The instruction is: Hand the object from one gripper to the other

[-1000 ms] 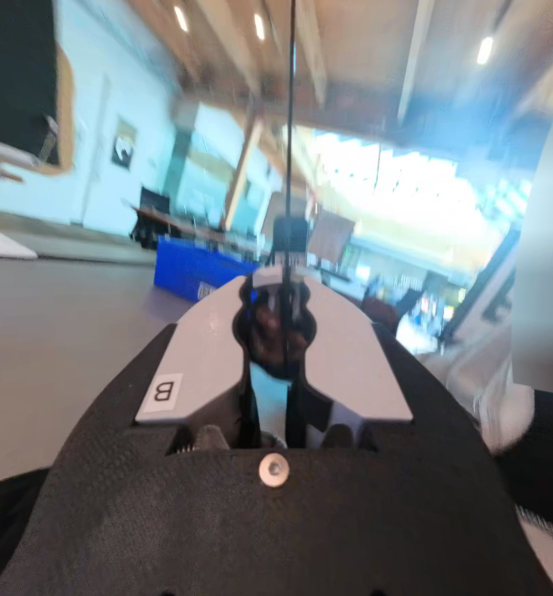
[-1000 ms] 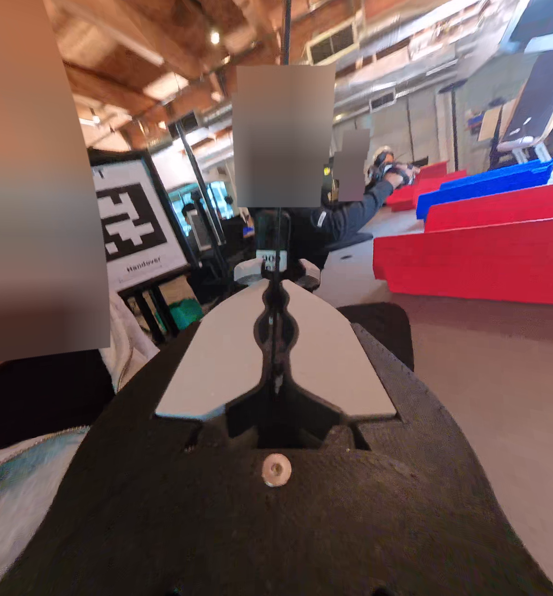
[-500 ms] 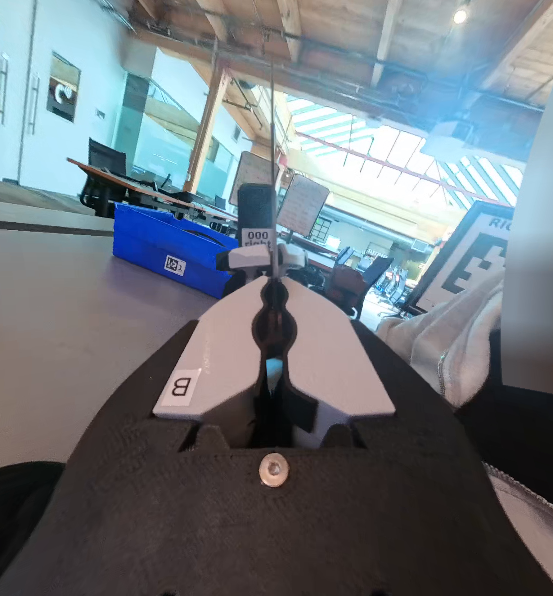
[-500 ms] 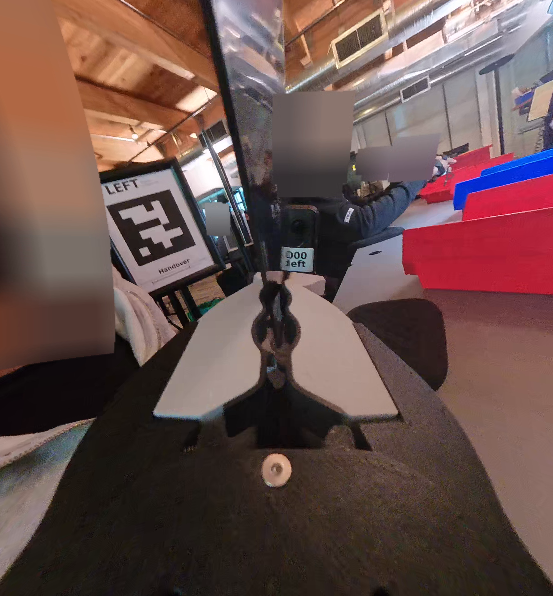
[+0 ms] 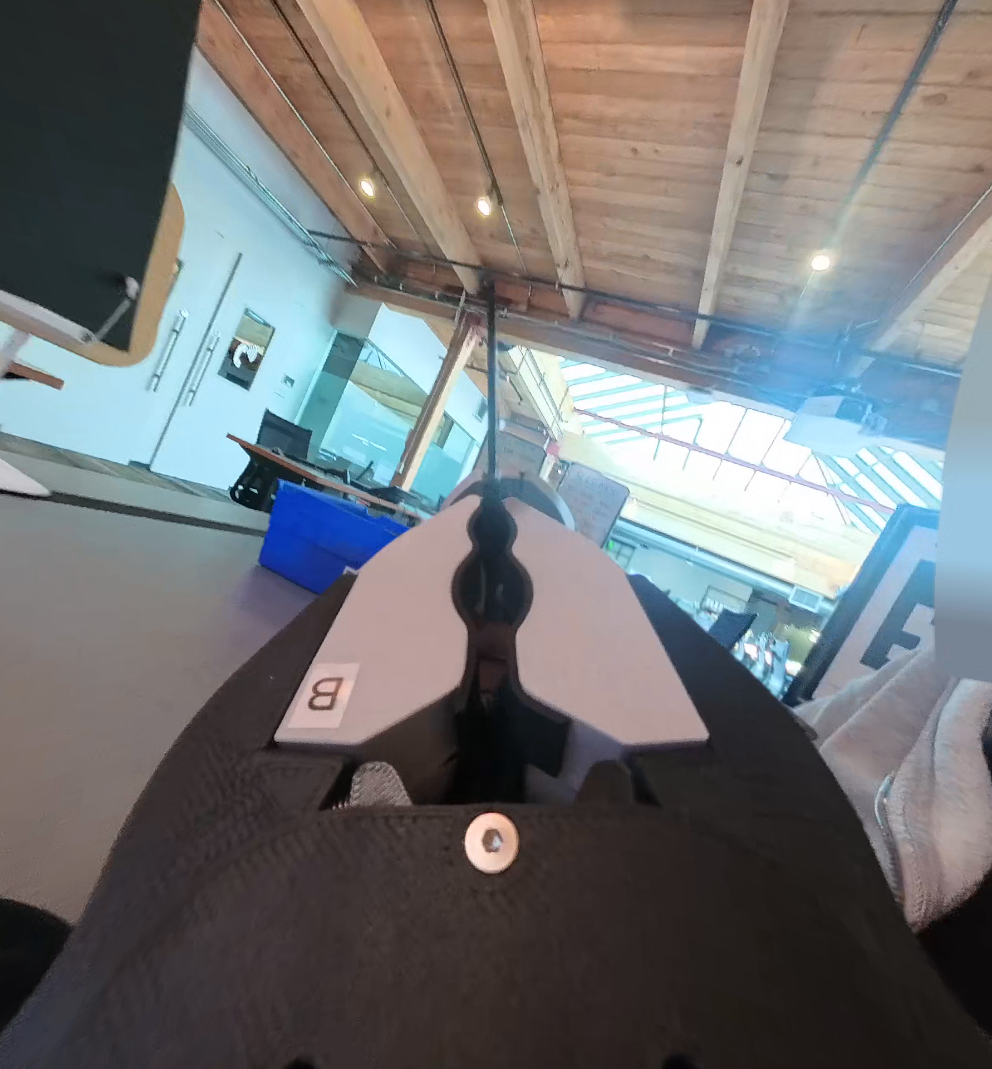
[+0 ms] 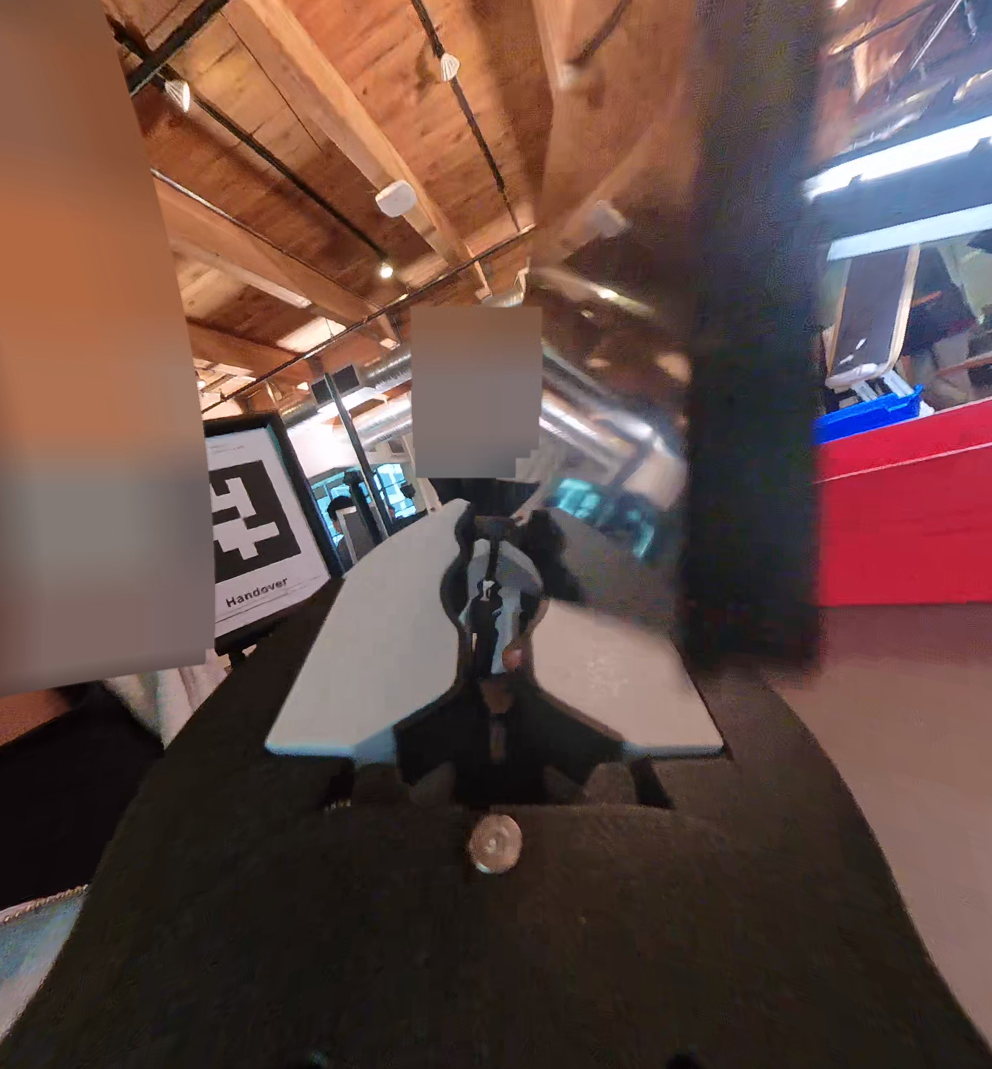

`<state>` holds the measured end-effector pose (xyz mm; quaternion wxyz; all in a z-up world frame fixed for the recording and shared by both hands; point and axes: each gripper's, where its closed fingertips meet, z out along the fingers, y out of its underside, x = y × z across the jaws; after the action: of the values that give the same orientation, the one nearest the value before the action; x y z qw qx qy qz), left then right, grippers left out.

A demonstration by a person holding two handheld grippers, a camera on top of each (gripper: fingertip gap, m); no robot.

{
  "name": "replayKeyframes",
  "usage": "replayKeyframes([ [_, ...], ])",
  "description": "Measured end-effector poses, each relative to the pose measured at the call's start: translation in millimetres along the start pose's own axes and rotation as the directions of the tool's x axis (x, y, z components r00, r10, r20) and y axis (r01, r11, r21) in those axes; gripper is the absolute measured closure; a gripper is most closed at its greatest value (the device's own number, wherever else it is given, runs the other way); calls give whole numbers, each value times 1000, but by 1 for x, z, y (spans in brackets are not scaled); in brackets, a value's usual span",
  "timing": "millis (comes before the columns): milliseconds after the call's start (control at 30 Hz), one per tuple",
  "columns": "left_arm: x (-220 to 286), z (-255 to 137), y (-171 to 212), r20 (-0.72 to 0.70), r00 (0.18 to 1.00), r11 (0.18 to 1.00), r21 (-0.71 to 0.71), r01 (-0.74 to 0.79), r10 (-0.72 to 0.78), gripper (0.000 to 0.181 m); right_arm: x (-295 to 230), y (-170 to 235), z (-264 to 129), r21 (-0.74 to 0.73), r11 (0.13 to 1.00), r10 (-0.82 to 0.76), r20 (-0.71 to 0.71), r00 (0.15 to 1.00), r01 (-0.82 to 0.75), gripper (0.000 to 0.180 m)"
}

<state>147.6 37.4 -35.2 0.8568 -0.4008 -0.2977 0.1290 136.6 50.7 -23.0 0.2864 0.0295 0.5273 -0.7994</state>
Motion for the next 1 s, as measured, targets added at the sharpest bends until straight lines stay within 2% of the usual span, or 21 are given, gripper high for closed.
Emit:
replayKeyframes([
  [33, -1, -4, -6, 7, 1000, 1000, 14, -1, 1, 179, 1, -8, -3, 36, 999, -11, -12, 1000, 12, 163],
  [67, -1, -6, -10, 1, 1000, 1000, 10, -4, 4, 179, 4, -15, -6, 68, 998, -13, -32, 999, 15, 178],
  [200, 4, -5, -15, -11, 1000, 998, 58, -17, 18, 177, 0, -20, -9, 98, 994, -44, -15, 999, 45, 176],
  [300, 7, 5, -1, -46, 997, 996, 61, 61, -59, 153, -1, -14, -7, 108, 994, -13, -15, 1000, 14, 177],
  [333, 10, 9, 6, -72, 994, 995, 51, 88, -84, 159, -1, -11, -6, 101, 995, 10, -4, 1000, -10, 177],
  [367, 9, 11, 9, -69, 993, 993, 60, 104, -100, 173, -2, -6, -4, 88, 996, 29, 3, 1000, -29, 175],
  [433, 3, 8, 6, -25, 997, 992, 103, 79, -77, 179, 0, -2, -1, 74, 996, 49, -12, 999, -48, 178],
  [467, 2, 5, 3, -22, 997, 991, 109, 74, -72, 179, 1, 0, 0, 57, 997, 48, -24, 999, -46, 177],
  [567, 0, -8, -22, -33, 997, 983, 167, 79, -75, 180, 6, -8, -2, 78, 995, 72, -43, 996, -68, 146],
  [600, -1, -12, -27, -27, 998, 986, 156, 65, -61, 180, 8, -13, -5, 99, 992, 85, -48, 995, -80, 151],
  [633, -2, -15, -31, -12, 999, 988, 147, 45, -43, 180, 8, -16, -8, 114, 990, 87, -35, 996, -82, 176],
  [733, -2, -18, -37, 5, 1000, 986, 163, 26, -28, 179, 5, -12, -7, 95, 994, 52, -29, 998, -49, 178],
  [833, 0, -6, -20, -17, 997, 989, 131, 73, -71, 162, 2, -8, -4, 119, 992, 37, -24, 999, -34, 178],
  [900, 3, 0, -11, -36, 995, 986, 134, 95, -91, 178, 0, -1, -1, 103, 993, 62, -3, 998, -61, 178],
  [1000, -3, -3, -9, 4, 997, 993, 90, 73, -74, 180, 5, 4, 0, 62, 995, 85, -30, 996, -83, 178],
])
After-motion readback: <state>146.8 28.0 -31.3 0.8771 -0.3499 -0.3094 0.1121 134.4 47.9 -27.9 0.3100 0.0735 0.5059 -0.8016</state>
